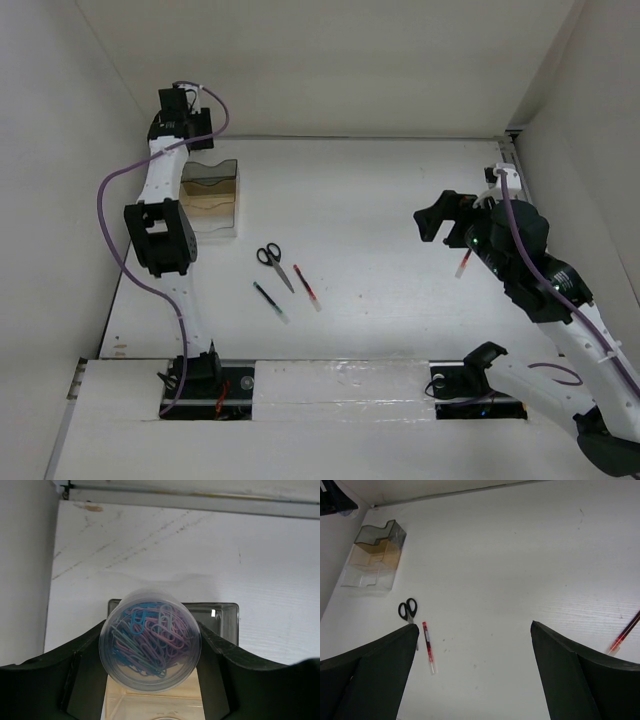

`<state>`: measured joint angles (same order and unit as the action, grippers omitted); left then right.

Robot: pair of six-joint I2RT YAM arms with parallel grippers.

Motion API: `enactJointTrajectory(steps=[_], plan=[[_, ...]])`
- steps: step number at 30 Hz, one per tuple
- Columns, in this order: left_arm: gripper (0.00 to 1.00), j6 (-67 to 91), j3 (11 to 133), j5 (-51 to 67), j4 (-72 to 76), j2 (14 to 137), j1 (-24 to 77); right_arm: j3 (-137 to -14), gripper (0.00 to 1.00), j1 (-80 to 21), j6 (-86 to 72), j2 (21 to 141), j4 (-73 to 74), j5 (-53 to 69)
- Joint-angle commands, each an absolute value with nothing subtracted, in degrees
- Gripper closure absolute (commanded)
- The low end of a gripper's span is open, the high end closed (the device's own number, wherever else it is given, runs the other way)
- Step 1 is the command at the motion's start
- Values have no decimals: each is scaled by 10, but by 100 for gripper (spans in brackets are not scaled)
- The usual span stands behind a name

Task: Sort the stationery into containers
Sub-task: Place the stationery in the storage box.

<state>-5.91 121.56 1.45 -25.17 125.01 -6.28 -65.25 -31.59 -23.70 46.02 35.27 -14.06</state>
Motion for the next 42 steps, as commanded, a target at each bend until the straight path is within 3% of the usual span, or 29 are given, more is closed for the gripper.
enactJointTrajectory(steps=[1, 35, 37, 38, 39, 42], plan=[[100, -62, 1197, 25, -201, 1242, -57, -646, 0, -321, -235, 453, 316, -133], [100, -40, 1043, 47, -129, 1268, -57, -641, 0, -321, -235, 441, 326, -133], [89, -40, 1049, 47, -129, 1268, -57, -641, 0, -321, -235, 441, 326, -127], [73, -40, 1049, 47, -129, 1262, -57, -641, 0, -321, -235, 441, 326, -127], [66, -40, 1049, 47, -129, 1262, -57, -641, 0, -321, -235, 441, 326, -127], [51, -40, 1049, 47, -129, 1248, -57, -641, 0, -321, -235, 441, 326, -127]])
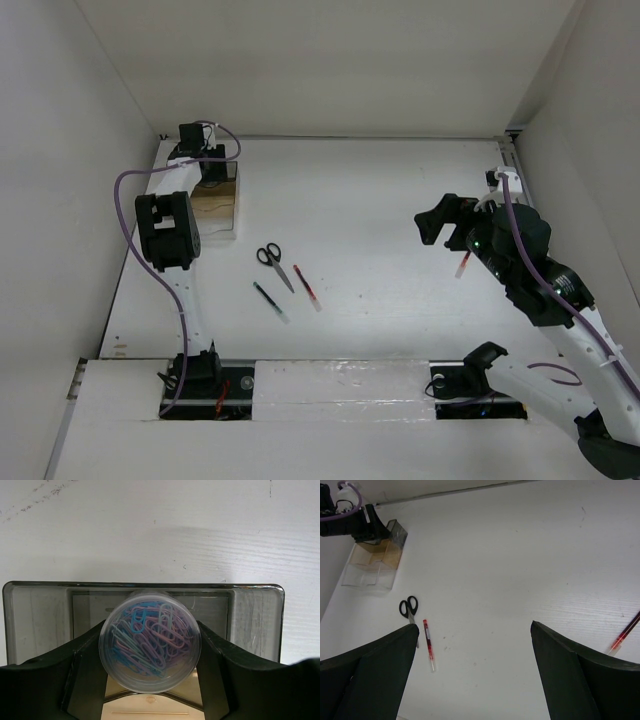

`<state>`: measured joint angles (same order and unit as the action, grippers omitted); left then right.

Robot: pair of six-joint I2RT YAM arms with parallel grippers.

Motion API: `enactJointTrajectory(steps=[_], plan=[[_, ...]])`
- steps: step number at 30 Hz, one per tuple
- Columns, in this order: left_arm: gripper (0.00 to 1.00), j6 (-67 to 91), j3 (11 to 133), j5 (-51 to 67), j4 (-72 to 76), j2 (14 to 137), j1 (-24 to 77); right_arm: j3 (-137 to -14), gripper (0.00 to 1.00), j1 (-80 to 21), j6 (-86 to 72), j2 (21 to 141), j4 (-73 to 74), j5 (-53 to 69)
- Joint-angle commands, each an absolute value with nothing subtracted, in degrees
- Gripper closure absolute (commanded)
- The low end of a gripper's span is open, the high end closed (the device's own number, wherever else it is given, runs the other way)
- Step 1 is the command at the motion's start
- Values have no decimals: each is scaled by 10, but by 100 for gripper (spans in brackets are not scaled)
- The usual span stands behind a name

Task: Sort the stationery into containers
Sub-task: Place the stationery in the storage box, then pick up the pen from the center of the board.

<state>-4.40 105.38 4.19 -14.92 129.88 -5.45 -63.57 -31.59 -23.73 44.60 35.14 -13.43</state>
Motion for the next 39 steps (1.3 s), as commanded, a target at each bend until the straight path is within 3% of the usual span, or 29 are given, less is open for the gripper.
enactJointTrajectory(steps=[1, 9, 16, 19, 21, 28, 33, 39], plan=[[49, -35, 1049, 47, -129, 1248, -57, -641, 0, -321, -235, 441, 326, -127], [24, -23, 1049, 52, -141, 1213, -57, -641, 0, -321, -235, 441, 331, -127], [22, -18, 1061, 64, -154, 1179, -57, -641, 0, -321, -235, 441, 337, -127], [14, -18, 1061, 77, -165, 1142, -57, -641, 0, -321, -235, 446, 337, -127], [1, -23, 1061, 85, -177, 1108, -57, -635, 0, -321, -229, 459, 337, -122], [0, -53, 1075, 45, -256, 1015, -15, -620, 0, -326, -215, 492, 317, -69], [0, -61, 944, 32, -250, 906, -2, -613, 0, -340, -204, 511, 309, -54], [0, -78, 843, 111, -277, 787, -2, -619, 0, -364, -209, 533, 320, -89]])
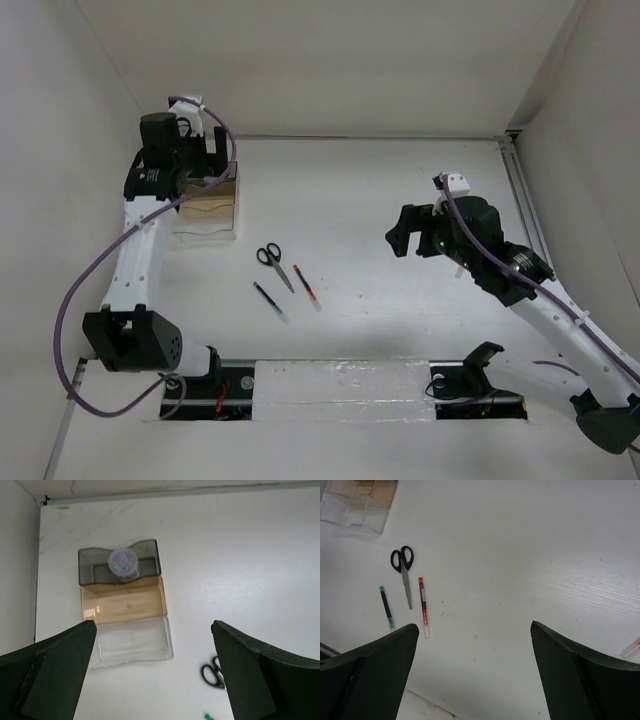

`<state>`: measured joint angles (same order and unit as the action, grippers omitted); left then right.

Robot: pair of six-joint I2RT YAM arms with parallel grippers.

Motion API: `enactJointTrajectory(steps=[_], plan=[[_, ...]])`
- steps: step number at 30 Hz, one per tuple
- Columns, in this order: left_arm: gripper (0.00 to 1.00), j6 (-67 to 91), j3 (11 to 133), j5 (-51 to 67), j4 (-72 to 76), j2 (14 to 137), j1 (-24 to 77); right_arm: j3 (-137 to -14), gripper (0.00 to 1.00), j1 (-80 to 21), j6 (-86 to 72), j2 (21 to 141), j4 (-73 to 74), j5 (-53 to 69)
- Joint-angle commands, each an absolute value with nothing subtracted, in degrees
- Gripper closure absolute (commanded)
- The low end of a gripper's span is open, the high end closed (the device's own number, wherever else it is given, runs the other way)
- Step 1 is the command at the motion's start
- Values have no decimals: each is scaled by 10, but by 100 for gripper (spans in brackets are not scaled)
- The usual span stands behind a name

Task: Sort the stationery into containers
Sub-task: Pick up the pen from the center of the board.

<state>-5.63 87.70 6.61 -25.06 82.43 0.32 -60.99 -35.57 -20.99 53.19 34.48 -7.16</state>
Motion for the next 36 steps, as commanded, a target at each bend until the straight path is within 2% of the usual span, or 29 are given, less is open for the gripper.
enactJointTrajectory(steps=[1, 4, 6, 9, 14, 22, 27, 30, 35, 36], plan=[[0, -89, 810, 123, -277, 779, 4, -619, 0, -364, -220, 533, 320, -140], [0, -123, 767, 137, -291, 772, 16, -585, 0, -358, -298, 528, 326, -252], [0, -131, 733, 144, -298, 772, 21, -555, 0, -330, -320, 528, 321, -272], [0, -131, 719, 152, -298, 766, 53, -548, 0, -248, -325, 574, 311, -260], [0, -114, 722, 84, -298, 734, 185, -534, 0, -138, -328, 619, 288, -227], [0, -100, 754, 120, -319, 752, 207, -515, 0, 9, -316, 699, 254, -166], [0, -100, 765, 120, -319, 758, 207, -516, 1, 51, -311, 814, 235, -108], [0, -100, 765, 114, -302, 758, 207, -523, 7, 46, -303, 870, 234, -82], [0, -100, 765, 131, -296, 771, 207, -523, 10, 39, -303, 899, 234, -58], [0, -100, 759, 131, -296, 771, 207, -523, 15, 39, -296, 904, 234, -58]])
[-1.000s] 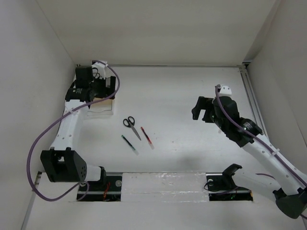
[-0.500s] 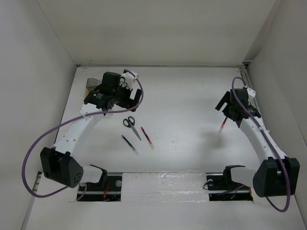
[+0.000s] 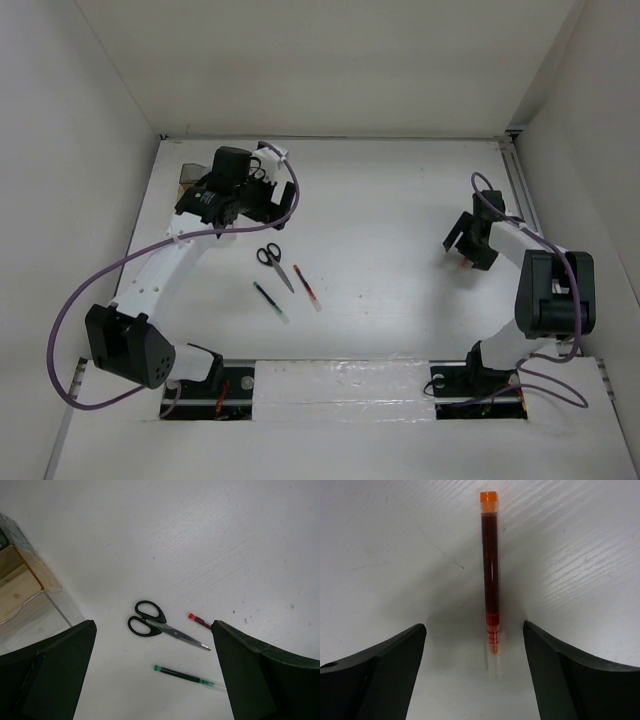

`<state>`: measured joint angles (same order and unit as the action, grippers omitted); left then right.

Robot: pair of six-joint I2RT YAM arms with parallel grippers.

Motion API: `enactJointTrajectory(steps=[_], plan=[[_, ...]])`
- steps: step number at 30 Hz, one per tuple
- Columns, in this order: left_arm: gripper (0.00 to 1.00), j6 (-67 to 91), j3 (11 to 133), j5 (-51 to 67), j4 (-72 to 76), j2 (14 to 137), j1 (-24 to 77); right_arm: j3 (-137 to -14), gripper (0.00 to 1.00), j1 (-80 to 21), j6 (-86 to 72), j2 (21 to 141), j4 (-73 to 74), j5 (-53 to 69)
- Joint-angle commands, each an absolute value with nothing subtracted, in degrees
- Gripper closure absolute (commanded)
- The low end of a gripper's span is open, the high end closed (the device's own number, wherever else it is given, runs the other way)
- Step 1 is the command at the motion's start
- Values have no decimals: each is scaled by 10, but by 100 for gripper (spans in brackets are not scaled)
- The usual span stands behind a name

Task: Sort the stationery into containers
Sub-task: Pick up the pen from the center of the board.

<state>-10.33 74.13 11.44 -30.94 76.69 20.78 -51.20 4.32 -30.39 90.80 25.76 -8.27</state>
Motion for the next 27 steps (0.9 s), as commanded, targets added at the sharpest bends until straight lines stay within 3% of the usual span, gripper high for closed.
enactJointTrajectory(steps=[1, 5, 9, 10, 13, 14, 20, 27], plan=[[0, -100, 759, 136, -296, 771, 207, -523, 17, 39, -296, 912, 239, -58], [0, -105, 759, 131, -291, 776, 207, -523, 32, 47, -283, 940, 245, -58], [0, -105, 759, 126, -286, 770, 207, -523, 53, 47, -278, 969, 246, -53], [0, -105, 759, 126, -286, 770, 207, -518, 65, 47, -278, 976, 246, -53], [0, -105, 765, 120, -280, 770, 207, -512, 86, 41, -272, 983, 240, -58], [0, -99, 771, 120, -280, 770, 207, -512, 100, 41, -272, 983, 240, -58], [0, -71, 800, 141, -275, 809, 189, -525, 100, -17, -237, 906, 241, -78], [0, -69, 838, 268, -287, 845, 181, -534, 100, -174, -206, 814, 126, 122]])
